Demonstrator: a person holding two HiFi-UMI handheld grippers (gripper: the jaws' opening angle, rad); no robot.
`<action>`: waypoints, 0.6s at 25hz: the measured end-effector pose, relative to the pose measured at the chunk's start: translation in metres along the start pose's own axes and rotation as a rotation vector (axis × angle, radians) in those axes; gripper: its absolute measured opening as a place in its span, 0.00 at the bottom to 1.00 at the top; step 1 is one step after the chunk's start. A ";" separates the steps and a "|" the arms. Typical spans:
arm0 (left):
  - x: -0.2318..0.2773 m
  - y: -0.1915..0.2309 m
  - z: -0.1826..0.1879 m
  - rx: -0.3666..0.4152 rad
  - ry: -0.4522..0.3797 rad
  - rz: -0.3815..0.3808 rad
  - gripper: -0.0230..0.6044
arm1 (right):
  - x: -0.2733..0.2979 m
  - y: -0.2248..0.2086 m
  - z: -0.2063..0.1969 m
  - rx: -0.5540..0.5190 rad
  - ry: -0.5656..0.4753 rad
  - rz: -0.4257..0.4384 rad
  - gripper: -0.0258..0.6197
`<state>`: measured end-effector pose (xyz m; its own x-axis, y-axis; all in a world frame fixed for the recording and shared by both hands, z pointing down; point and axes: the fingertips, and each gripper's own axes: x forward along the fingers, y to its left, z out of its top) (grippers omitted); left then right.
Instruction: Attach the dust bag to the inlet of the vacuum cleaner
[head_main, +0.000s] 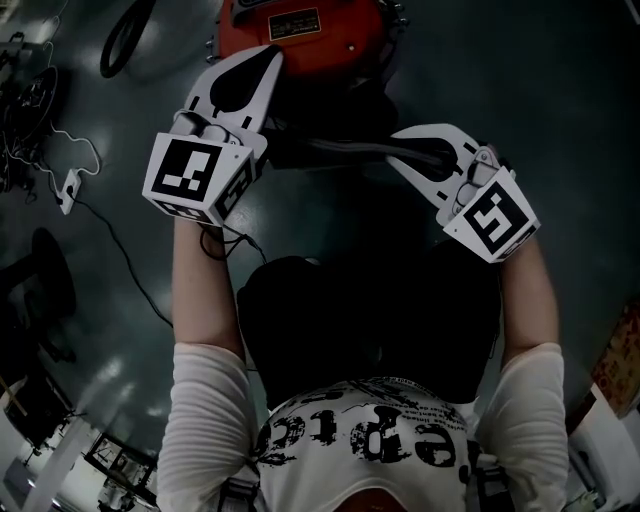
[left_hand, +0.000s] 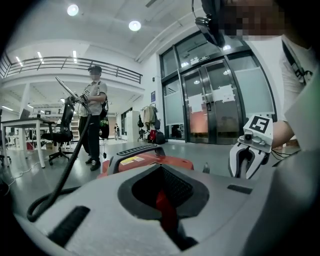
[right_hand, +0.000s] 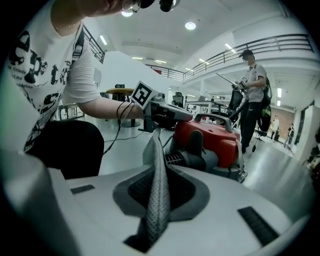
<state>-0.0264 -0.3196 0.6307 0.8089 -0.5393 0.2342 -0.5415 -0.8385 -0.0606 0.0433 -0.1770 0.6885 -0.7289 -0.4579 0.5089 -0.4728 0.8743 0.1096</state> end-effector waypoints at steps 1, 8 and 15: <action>0.000 0.000 0.000 0.000 0.001 -0.002 0.04 | 0.000 0.000 0.001 -0.012 -0.004 0.002 0.08; 0.001 -0.002 0.001 0.009 -0.018 -0.006 0.04 | -0.006 -0.005 -0.013 -0.067 0.005 0.006 0.08; 0.003 -0.001 -0.002 -0.015 -0.003 -0.011 0.04 | 0.002 -0.010 -0.004 -0.212 0.061 0.004 0.09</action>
<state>-0.0239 -0.3203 0.6333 0.8155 -0.5304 0.2315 -0.5359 -0.8431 -0.0437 0.0484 -0.1860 0.6915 -0.6965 -0.4494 0.5594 -0.3505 0.8933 0.2813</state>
